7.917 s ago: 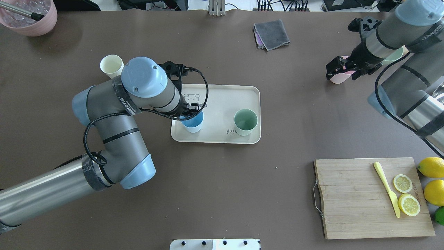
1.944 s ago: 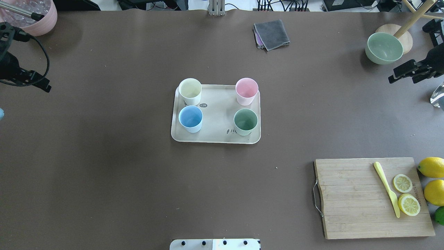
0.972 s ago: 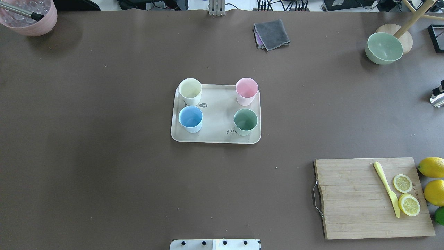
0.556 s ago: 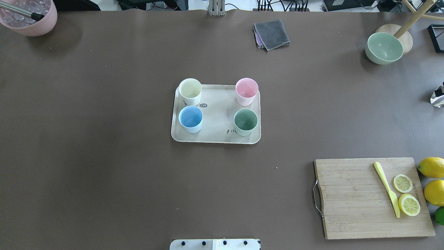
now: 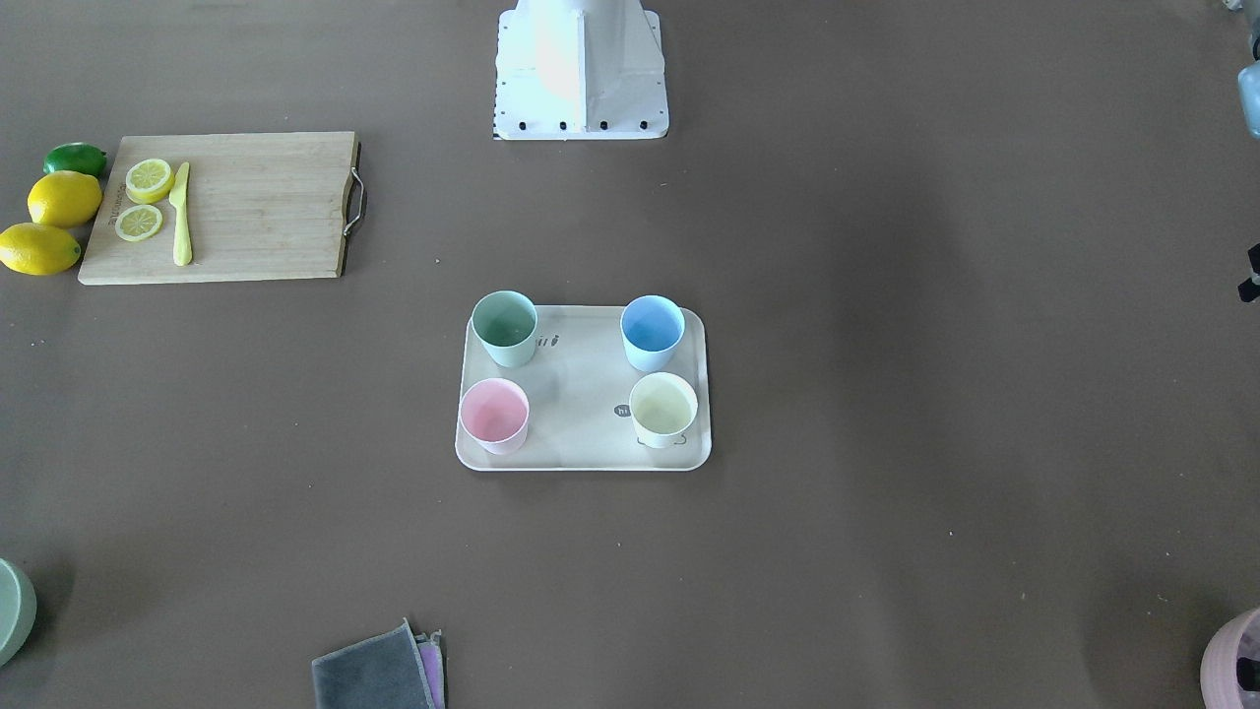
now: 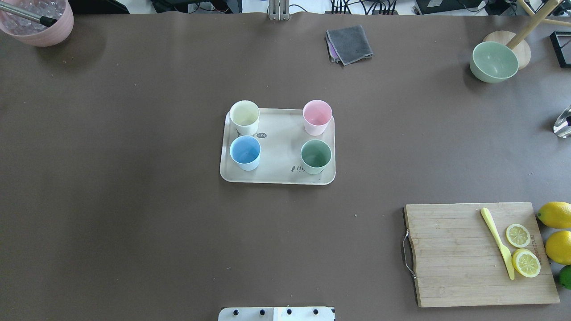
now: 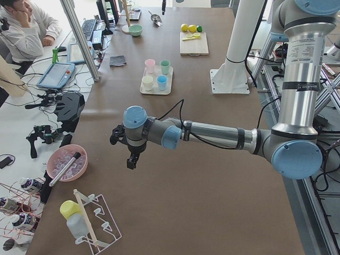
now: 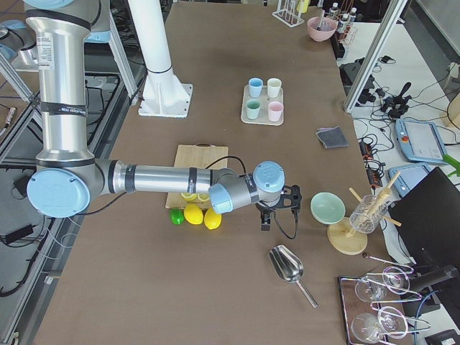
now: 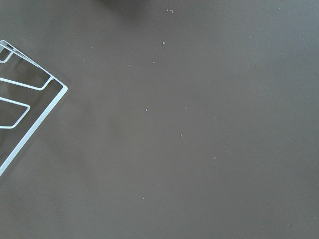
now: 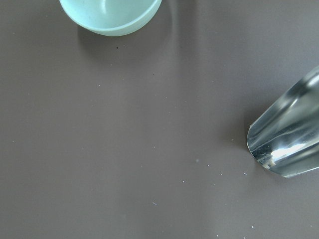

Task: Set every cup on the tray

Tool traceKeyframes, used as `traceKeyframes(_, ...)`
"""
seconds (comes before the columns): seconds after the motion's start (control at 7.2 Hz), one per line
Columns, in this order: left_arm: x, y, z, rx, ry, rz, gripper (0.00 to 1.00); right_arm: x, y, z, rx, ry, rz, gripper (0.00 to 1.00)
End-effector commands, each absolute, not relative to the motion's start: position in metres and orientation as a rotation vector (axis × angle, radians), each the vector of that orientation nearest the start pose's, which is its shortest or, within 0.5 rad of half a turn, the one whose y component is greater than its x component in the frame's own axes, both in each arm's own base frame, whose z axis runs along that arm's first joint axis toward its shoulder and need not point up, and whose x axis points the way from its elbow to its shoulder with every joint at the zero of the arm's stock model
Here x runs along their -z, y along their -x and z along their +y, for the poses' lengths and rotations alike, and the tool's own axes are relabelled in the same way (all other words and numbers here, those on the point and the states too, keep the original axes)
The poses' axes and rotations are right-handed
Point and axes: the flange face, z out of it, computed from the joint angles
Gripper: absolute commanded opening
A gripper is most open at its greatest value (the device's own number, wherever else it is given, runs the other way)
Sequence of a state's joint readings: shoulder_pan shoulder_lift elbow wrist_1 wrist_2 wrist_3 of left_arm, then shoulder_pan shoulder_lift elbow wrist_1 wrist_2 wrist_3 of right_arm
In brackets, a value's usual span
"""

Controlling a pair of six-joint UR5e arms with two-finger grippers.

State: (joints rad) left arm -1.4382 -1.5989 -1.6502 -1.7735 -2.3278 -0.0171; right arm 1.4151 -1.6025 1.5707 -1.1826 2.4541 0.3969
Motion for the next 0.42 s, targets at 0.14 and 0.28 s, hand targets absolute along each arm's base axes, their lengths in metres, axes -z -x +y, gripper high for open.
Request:
traceKeyframes(0.14,-0.5773,-0.0046,-0.5207,-0.233,-0.251,0.775,0.98,-0.6263,0.0242,-0.4844,-0.060,-0.062,-0.944,1.00)
traceKeyframes(0.28,-0.5773,-0.0048,-0.5205,-0.233,-0.249,0.778,0.98,-0.6269,0.0241,-0.4838,-0.060,-0.062,-0.945,1.00)
